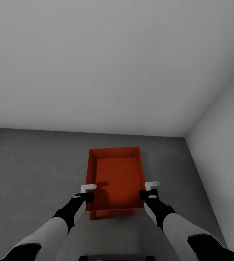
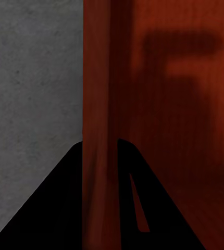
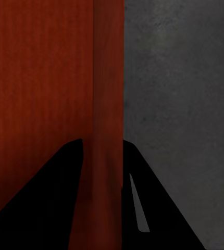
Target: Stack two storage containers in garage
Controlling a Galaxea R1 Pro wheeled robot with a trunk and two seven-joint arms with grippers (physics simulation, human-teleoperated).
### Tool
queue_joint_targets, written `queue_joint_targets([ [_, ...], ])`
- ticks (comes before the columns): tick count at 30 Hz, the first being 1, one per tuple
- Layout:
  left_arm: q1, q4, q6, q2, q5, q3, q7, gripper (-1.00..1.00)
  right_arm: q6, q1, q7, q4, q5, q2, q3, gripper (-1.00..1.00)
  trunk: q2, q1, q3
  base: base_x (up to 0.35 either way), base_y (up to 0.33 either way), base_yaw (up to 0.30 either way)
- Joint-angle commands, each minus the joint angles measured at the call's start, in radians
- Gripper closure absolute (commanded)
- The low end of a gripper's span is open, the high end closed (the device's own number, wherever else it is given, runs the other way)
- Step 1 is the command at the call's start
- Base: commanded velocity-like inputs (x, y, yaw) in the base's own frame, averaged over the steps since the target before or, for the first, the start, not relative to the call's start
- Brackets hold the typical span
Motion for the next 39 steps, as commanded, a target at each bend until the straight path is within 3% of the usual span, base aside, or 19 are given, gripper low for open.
queue_joint_targets([
  [1,0.000,-0.004,-0.026,0.030,-0.009,-0.012,0.005,1.00,0.005,-0.001,-0.004,0.004,-0.010,-0.007,0.003,1.00,-0.002,0.000,-0.001,0.000,0.000,-0.018],
  [39,0.000,-0.006,-0.023,0.031,-0.009,-0.012,0.007,1.00,0.005,-0.001,-0.004,0.004,-0.010,-0.007,0.003,1.00,-0.002,0.000,-0.001,0.000,0.000,-0.001],
])
